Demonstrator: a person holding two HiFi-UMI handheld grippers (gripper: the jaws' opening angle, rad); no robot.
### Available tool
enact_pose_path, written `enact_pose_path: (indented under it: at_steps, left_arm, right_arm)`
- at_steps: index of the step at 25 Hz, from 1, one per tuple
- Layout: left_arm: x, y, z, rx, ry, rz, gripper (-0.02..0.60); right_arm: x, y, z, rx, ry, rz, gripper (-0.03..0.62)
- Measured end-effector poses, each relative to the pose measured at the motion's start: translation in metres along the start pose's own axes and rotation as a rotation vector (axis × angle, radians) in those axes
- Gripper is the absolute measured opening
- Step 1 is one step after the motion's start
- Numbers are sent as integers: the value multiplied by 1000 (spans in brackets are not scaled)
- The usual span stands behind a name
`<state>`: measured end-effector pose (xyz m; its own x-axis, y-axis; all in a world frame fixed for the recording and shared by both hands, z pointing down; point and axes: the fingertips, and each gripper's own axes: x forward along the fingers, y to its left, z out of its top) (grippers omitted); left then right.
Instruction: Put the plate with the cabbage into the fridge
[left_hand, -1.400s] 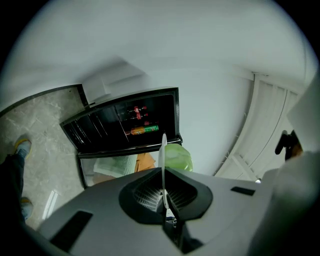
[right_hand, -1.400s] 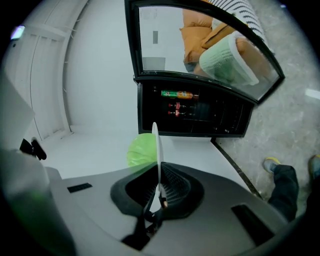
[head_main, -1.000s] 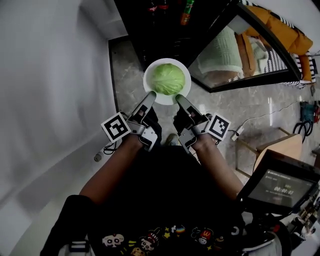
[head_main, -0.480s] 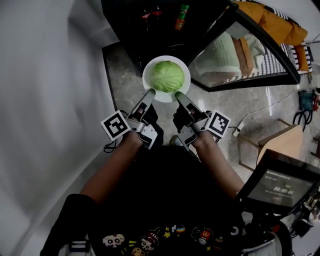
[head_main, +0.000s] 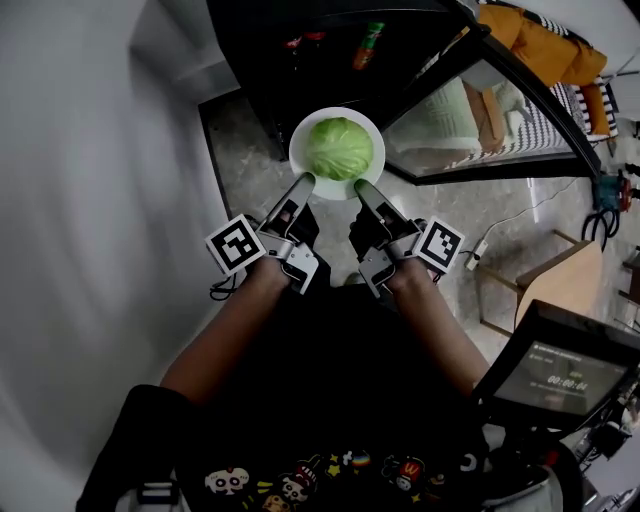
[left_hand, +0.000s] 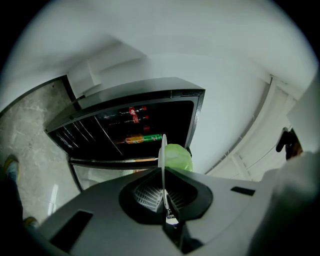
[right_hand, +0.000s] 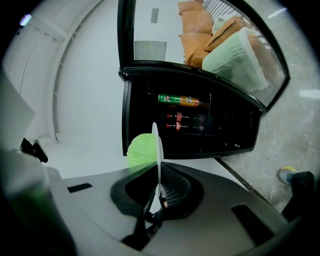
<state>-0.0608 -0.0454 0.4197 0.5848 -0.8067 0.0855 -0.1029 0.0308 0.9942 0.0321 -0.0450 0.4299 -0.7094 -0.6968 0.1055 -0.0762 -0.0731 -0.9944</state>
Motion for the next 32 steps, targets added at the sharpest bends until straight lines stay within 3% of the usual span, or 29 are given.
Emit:
enact_pose_path:
  at_steps: [12, 24, 28, 32]
  left_arm:
    - [1, 4, -1, -33, 15, 6, 15]
    - [-3, -5, 0, 20, -38, -13, 15]
    - [2, 0, -1, -39, 2, 1, 15]
    - [0, 0, 1, -32, -1, -1, 15]
  right_arm:
    - [-1, -2, 0, 5, -5, -32, 21]
    - [2, 2, 0, -15, 45, 19, 21]
    - [0, 0, 1, -7, 7, -30, 21]
    - [2, 2, -1, -8, 8, -25, 21]
